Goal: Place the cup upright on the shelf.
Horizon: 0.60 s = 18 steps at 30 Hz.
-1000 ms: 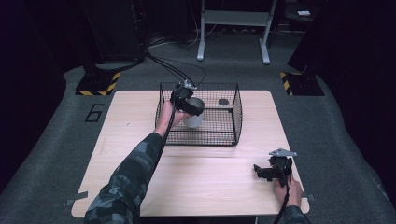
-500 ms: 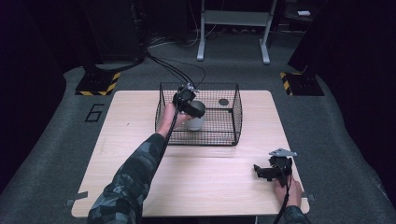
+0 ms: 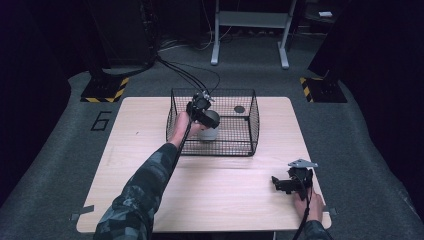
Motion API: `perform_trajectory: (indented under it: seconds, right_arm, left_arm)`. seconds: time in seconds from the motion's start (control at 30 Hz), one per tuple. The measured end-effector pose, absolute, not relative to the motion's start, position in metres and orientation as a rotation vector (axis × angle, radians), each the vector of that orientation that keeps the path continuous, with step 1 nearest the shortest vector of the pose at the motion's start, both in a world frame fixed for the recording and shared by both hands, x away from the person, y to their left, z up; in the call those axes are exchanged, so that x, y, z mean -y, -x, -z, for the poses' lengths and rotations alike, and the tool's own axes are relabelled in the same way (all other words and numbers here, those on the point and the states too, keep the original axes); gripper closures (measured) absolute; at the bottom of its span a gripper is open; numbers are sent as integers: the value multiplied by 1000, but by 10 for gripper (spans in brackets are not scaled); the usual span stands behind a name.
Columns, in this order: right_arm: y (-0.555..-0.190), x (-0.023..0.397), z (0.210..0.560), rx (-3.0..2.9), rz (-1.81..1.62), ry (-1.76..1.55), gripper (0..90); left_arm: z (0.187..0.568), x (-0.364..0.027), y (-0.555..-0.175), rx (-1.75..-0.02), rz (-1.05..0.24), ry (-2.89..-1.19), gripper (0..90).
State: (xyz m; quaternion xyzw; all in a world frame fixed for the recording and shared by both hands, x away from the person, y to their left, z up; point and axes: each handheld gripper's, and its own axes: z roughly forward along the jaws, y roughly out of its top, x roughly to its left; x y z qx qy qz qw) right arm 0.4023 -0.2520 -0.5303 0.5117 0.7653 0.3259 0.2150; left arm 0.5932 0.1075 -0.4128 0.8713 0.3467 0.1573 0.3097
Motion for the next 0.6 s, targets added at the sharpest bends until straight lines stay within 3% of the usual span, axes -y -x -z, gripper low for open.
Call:
perform_trajectory:
  seconds: [0.6]
  right_arm:
    - [-402,252,530,-2122,-904,-1419,0]
  left_arm:
    - [414,-109,-590,-907,-405,-2329,59]
